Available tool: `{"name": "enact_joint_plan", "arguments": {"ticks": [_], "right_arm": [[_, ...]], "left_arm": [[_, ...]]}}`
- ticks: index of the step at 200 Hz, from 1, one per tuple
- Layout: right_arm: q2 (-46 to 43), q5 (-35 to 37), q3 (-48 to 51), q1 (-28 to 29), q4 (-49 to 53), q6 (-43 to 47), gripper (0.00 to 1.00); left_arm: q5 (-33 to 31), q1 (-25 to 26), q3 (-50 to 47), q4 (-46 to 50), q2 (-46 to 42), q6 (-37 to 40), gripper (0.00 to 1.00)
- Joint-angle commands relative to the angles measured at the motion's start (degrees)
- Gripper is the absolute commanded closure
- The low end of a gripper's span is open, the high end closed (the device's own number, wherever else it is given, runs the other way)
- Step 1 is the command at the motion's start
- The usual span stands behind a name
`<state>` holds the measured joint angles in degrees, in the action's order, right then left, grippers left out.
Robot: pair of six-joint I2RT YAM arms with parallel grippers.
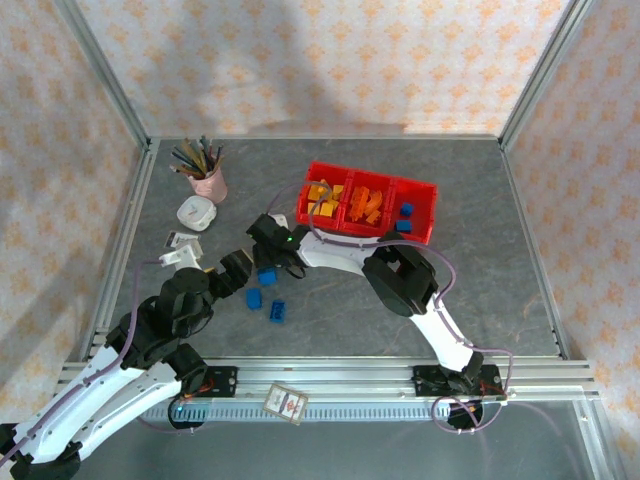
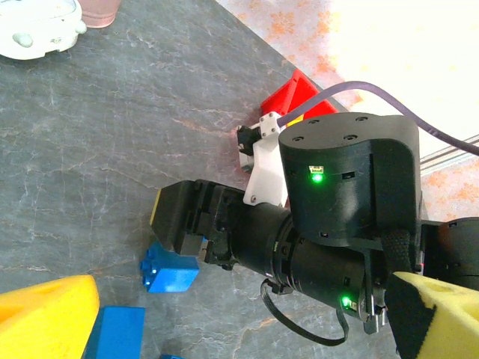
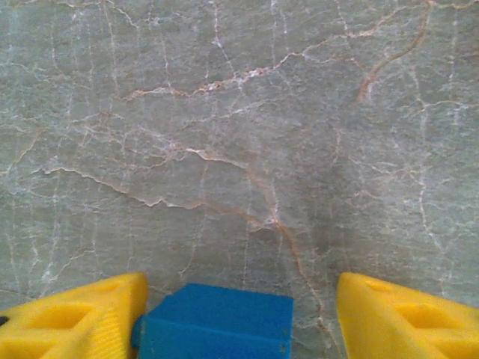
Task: Sort the legos into containers by color
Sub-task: Pick up the lego from the center of the table.
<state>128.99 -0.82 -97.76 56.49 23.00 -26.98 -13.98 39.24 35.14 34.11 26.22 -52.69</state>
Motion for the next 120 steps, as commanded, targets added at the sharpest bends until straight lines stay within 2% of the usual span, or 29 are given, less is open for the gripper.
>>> {"name": "enact_joint_plan", "arguments": {"ticks": [1, 54, 78, 120], "right_arm": [[0.05, 4.29, -0.63, 0.09, 4.37, -0.27, 0.37], [-1.17, 4.59, -0.66, 0.03, 4.13, -0.11, 0.52], [-4.38, 4.34, 1.29, -0.36, 2.65, -0.01, 0.59], [-13.8, 4.34, 8.14, -2.49, -0.16, -0.33, 0.63]], "left_arm": [[-0.76, -0.4, -0.15, 0.72, 0.11, -0.47, 0.01], [-0.01, -0.4, -0.07, 0.44, 0.5, -0.37, 0.01], [0.29, -0.4, 0.36, 0.27, 0.84, -0.07, 0.01], [2.49, -0.4, 0.9, -1.7, 2.56, 1.17, 0.01]]}}
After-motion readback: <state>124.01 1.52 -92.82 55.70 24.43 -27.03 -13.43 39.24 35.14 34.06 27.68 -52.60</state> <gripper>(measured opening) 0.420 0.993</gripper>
